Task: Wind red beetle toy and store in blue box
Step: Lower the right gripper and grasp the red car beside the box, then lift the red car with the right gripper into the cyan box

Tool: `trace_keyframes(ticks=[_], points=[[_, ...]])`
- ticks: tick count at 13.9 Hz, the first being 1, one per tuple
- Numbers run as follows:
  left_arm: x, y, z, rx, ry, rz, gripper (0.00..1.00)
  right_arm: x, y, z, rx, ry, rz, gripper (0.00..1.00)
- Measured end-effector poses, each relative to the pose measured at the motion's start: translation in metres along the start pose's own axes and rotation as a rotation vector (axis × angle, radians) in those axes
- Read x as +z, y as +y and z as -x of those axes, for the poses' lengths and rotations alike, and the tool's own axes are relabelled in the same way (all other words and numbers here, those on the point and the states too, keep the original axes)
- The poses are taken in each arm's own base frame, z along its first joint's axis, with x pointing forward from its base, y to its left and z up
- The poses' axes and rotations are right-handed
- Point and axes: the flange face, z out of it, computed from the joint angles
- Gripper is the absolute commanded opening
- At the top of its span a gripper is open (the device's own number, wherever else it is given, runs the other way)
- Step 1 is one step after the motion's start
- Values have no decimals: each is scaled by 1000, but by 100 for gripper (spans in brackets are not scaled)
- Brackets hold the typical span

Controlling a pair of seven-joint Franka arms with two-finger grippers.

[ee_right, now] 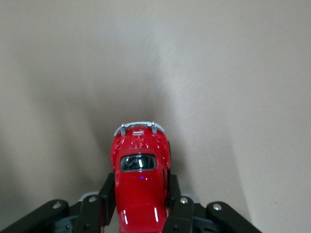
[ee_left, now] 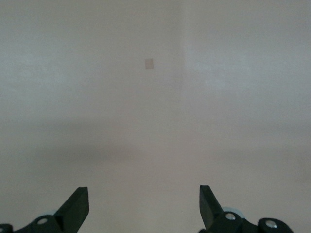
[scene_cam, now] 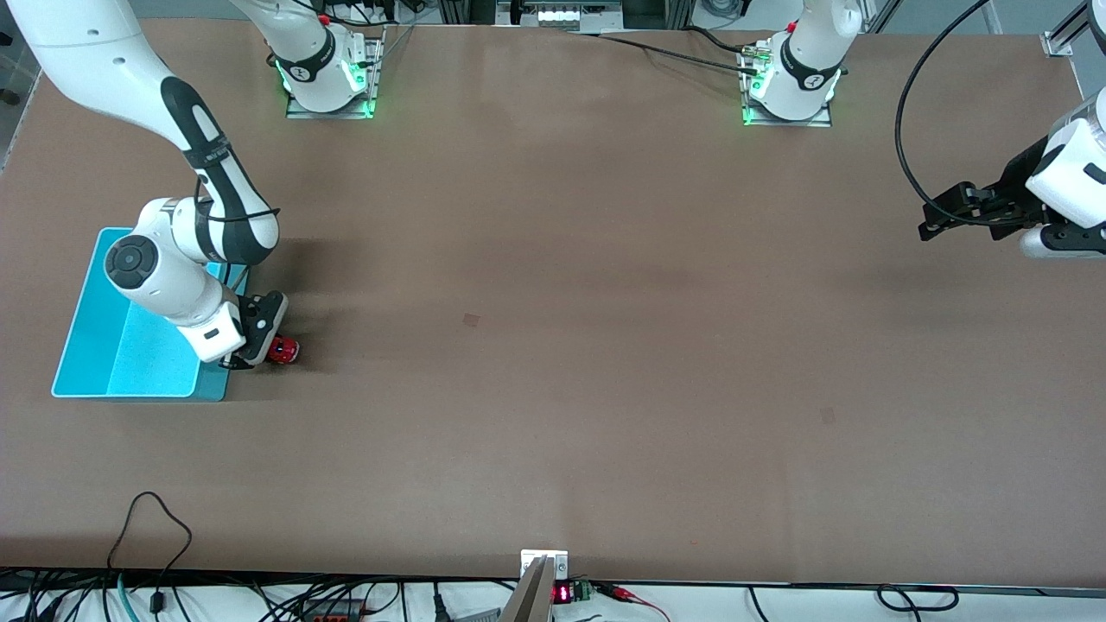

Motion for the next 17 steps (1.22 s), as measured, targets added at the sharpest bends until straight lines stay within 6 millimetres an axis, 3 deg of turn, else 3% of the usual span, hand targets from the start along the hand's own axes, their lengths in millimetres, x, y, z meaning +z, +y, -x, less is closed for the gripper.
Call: trace_keyframes(ticks=[2, 4, 5, 7, 10, 13, 17], points=[[0, -1, 0, -1, -1, 0, 100, -48, 2, -25, 184, -18, -30, 0], [0, 0, 0, 0, -1, 0, 100, -98, 7, -28, 359, -49, -57, 0], [0, 0, 0, 1, -1, 0, 100, -116, 11, -16, 481, -71, -63, 0], [0, 1, 0, 1, -1, 0, 100, -127, 27, 40, 721, -114, -54, 0], [0, 1, 0, 1, -1, 0, 100, -112, 45, 129, 936, -170, -47, 0], [0, 0, 0, -1, -1, 0, 100, -86, 54, 164, 1049, -186, -7, 0], [0, -1, 1, -1, -5, 0, 100, -30, 52, 194, 1133, -246, -21, 0]])
